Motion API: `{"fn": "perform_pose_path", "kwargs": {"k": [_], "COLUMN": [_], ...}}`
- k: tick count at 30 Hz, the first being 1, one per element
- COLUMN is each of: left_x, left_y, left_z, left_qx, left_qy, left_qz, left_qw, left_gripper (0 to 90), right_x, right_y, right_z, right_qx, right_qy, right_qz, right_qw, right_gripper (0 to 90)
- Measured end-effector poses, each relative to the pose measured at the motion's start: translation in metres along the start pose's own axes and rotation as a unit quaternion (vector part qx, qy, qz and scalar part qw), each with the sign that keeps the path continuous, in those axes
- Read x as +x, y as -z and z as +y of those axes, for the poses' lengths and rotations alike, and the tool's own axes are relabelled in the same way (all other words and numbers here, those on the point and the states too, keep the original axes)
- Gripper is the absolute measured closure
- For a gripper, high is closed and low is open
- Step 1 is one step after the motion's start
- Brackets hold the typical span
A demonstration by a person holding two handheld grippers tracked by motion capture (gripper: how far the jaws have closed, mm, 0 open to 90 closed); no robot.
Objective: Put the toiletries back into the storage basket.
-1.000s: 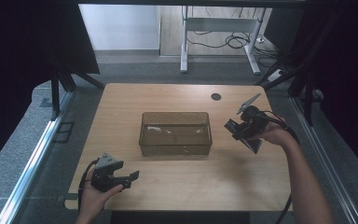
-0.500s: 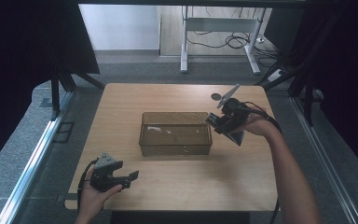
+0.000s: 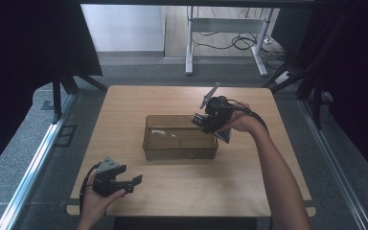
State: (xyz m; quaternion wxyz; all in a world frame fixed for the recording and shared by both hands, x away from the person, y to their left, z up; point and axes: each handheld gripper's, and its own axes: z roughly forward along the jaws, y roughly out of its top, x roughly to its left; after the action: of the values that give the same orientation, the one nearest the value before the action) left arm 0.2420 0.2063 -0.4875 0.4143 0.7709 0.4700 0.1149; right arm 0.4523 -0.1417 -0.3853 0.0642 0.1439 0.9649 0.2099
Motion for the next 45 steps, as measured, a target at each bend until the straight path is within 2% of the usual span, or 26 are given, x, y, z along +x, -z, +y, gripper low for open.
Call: {"fn": "perform_pose_path", "kwargs": {"k": [9,11,20,35,45], "left_x": [0.001,0.001,0.000,0.001,0.003], "left_y": [0.000,0.001,-0.001,-0.001,0.001], "left_z": [0.000,0.000,0.000,0.000,0.000], "left_qx": [-0.002,-0.004,0.000,0.001,-0.001], "left_qy": [0.000,0.002,-0.006,-0.005,-0.002], "left_qz": [0.001,0.001,0.002,0.001,0.003], "left_qw": [1.0000,1.0000,1.0000,1.0000,1.0000], "left_gripper": [22.5,22.8,22.9,22.8,22.9], "right_x": [0.002,0.004,0.006,0.009,0.014], "right_y": [-0.017,-0.019,-0.025,-0.033,-0.046], "right_z": [0.020,0.024,0.028,0.037,0.045], "right_qx": [0.010,0.006,0.014,0.011,0.023], "right_qy": [0.019,0.015,0.025,0.043,0.061], "right_qz": [0.010,0.013,0.018,0.026,0.032], "right_qw": [0.9997,0.9998,0.9994,0.9987,0.9974], "right_gripper": [47.4,47.4,47.3,47.3,47.3]}}
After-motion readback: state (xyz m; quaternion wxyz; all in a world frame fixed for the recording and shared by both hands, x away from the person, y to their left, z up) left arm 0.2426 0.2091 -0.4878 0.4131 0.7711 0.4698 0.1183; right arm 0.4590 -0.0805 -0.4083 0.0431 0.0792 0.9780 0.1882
